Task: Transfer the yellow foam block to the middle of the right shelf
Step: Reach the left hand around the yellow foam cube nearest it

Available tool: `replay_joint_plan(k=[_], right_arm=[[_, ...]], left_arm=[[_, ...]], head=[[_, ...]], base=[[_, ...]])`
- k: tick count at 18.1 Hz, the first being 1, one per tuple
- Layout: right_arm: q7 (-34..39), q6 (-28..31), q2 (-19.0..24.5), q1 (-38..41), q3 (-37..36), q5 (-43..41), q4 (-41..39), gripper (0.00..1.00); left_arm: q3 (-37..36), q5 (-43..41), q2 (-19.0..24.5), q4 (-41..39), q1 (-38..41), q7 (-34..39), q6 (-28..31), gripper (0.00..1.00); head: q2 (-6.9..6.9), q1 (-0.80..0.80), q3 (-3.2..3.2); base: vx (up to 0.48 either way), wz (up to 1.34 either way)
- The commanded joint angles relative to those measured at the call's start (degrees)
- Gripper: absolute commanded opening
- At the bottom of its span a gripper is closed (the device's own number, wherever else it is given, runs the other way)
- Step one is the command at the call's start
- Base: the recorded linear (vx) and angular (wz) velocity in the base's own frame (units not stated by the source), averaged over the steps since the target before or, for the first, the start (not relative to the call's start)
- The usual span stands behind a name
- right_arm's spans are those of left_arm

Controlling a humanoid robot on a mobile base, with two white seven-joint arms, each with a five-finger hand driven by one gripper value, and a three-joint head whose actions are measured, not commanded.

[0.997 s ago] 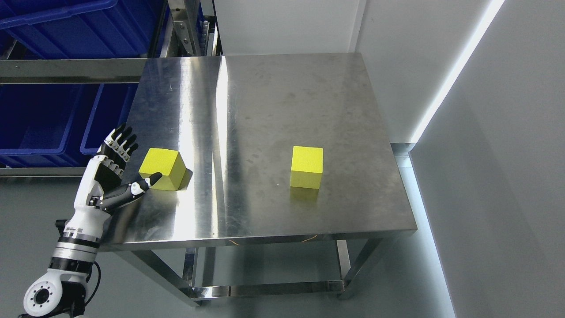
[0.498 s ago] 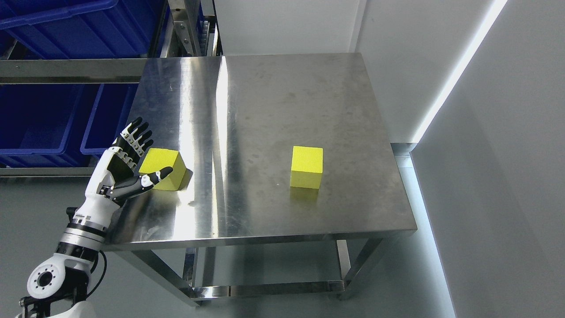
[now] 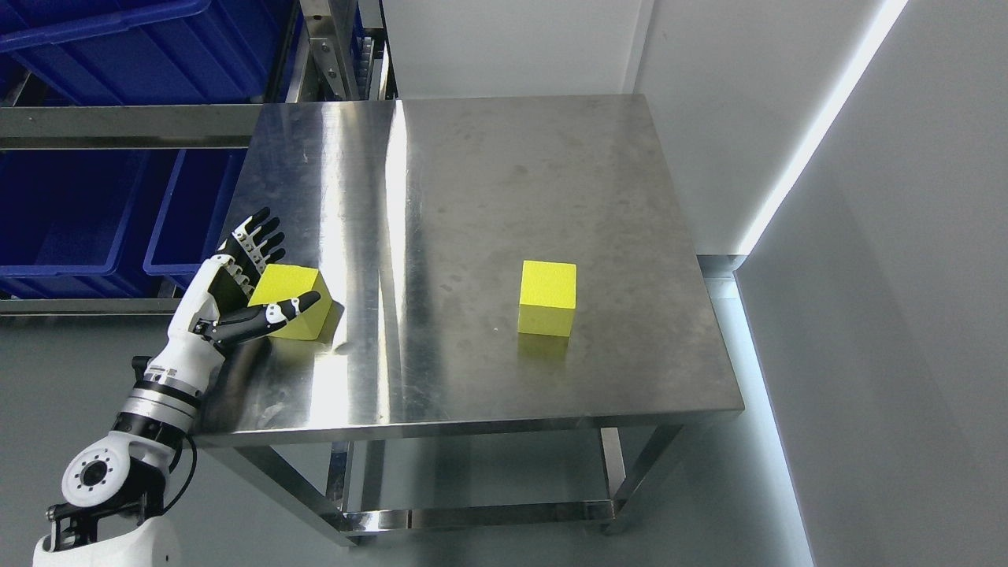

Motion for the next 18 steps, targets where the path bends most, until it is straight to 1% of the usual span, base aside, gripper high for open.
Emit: replay_joint_plan(k=[1,8,11,13,16,18], right_arm=[[0.0,0.0,-1.0,0.0,-0.4,0.1,-1.0,1.0],[0.0,0.0,-1.0,0.0,-0.4,0.2,-1.0,1.0],[0.0,0.0,-1.0,0.0,-0.4,0.2,-1.0,1.0],[0.0,0.0,-1.0,0.0,-0.4,0.2,-1.0,1.0],[0.0,0.0,-1.0,0.0,-0.4,0.1,-1.0,1.0],[0.0,0.0,-1.0,0.0,-0.4,0.2,-1.0,1.0]], left_arm=[[-3.8,-0.9,0.3,4.4,-1.1,0.0,0.8,1.0],[-5.1,-1.0,0.6,5.2,-0.8,-1.2,1.2,1.0],[-5.1,-1.1,1.6,5.7,-0.2,-4.6,1.2,1.0],[-4.9,-1.3,1.8,6.6,-0.3,-4.9,1.2,1.0],[-4.4,-1.3,1.9,7.0,-0.3,-5.0,1.1,0.95],[-3.3,-1.3,1.7,7.0,-0.3,-5.0,1.0,0.88]], head=[[0.0,0.0,0.0],[0.0,0.0,0.0],[0.0,0.0,0.0],[0.0,0.0,0.0],[0.0,0.0,0.0],[0.0,0.0,0.0]], base=[[0.0,0.0],[0.0,0.0],[0.0,0.01],[0.001,0.04],[0.0,0.0],[0.0,0.0]])
